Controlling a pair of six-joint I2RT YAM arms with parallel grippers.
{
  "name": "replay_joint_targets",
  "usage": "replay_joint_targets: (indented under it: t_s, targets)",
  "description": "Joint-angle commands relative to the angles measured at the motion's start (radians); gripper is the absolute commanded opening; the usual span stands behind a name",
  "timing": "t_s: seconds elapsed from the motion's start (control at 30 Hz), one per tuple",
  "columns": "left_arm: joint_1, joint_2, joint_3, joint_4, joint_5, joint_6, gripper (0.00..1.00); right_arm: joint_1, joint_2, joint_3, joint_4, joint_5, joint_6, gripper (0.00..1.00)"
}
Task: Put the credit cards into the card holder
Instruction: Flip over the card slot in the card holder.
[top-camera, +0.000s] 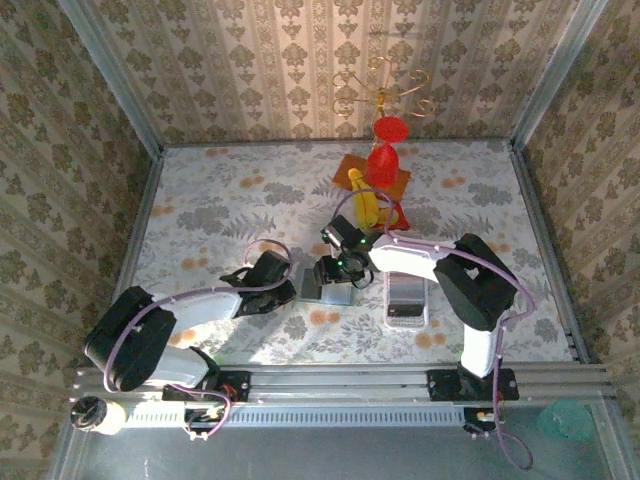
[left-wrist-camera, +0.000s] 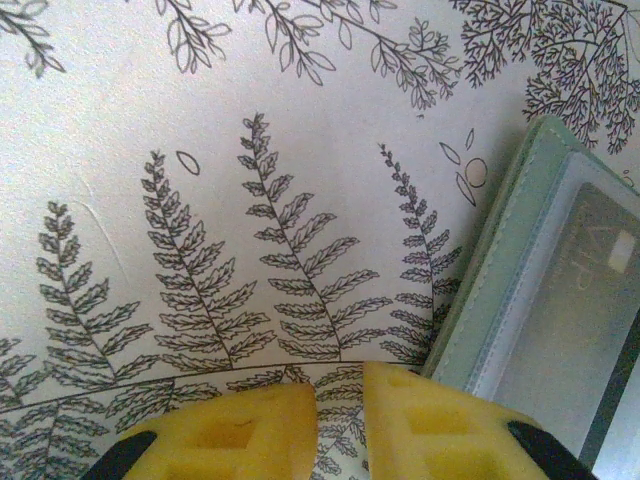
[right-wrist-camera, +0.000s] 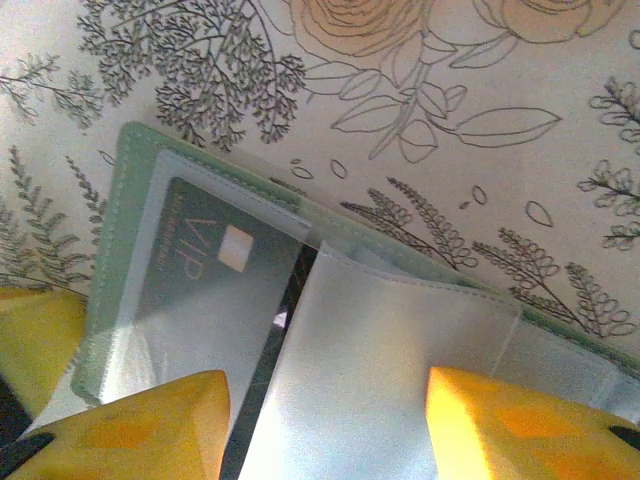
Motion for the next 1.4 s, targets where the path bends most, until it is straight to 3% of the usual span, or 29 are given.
replay_joint_targets:
  t_s: [0.0, 1.07, 1.23, 1.37]
  targets:
    - [-0.05, 0.189, -0.063, 0.298, 0.124, -0.046, 0.22, 0.009, 0.015, 0.026, 0.019, -0.057, 0.041, 0.55]
    - [-0.166, 0.032, -0.196, 0.341, 0.037, -0.188, 0.2, 0.036, 0.069, 0.019, 0.358, -0.258, 0.263, 0.56]
    - [-0.169, -0.087, -0.219, 0.228, 0.004, -0.181, 0.2, 0.042, 0.078, 0.06, 0.397, -0.268, 0.269, 0.59]
    - [-0.168, -0.231, -0.203, 0.039, -0.051, -0.127, 0.23, 0.04, 0.045, 0.096, 0.436, -0.288, 0.24, 0.66]
